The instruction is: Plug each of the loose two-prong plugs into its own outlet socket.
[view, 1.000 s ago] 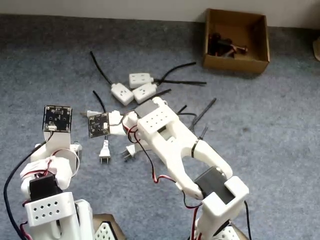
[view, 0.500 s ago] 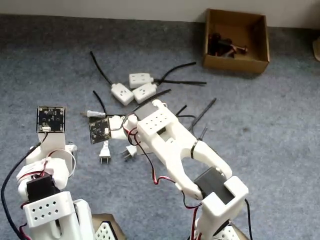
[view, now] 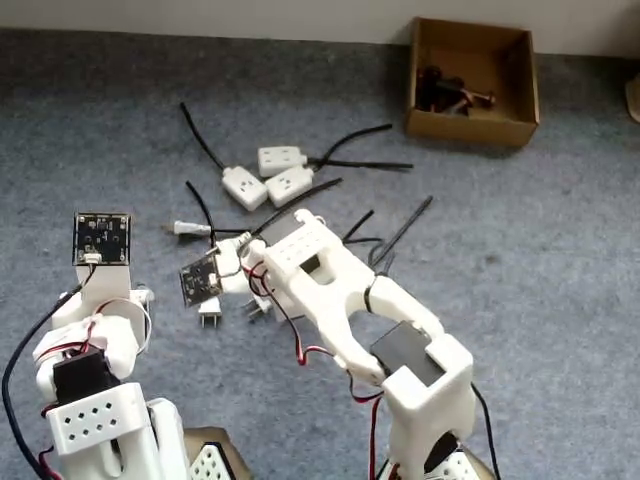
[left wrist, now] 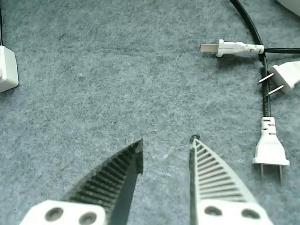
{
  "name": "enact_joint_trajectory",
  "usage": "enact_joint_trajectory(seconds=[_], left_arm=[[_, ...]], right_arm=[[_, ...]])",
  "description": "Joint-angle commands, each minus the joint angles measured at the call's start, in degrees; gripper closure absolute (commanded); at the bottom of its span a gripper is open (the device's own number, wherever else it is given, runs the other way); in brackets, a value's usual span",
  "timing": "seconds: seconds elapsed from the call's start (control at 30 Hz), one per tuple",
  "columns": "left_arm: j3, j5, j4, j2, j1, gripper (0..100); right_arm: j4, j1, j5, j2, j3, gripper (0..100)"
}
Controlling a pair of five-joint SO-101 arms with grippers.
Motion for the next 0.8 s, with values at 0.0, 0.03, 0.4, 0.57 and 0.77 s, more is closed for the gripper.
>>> enact_joint_trajectory(seconds=[0.0, 0.03, 0.4, 0.57, 0.77], left_arm=[[-0.7, 0.6, -1.0, 0.1, -0.8, 85], [-0.7, 0.6, -1.0, 0.1, -0.8, 85], [-0.7, 0.6, -1.0, 0.1, -0.8, 85], [-0.6, 0.6, -1.0, 0.1, -0.7, 85], [-0.3, 0.5, -2.0, 0.1, -0.8, 85]], right_arm=[[-0.7, -1.2, 0.4, -0.4, -1.0, 79.7], [-0.7, -1.3, 0.3, -0.4, -1.0, 79.7], [-1.3, -2.4, 0.4, -0.1, -1.1, 85.8], [-4.2, -2.9, 0.3, 0.0, -1.1, 87.9], [-4.9, -3.0, 0.3, 0.0, -0.7, 87.9]])
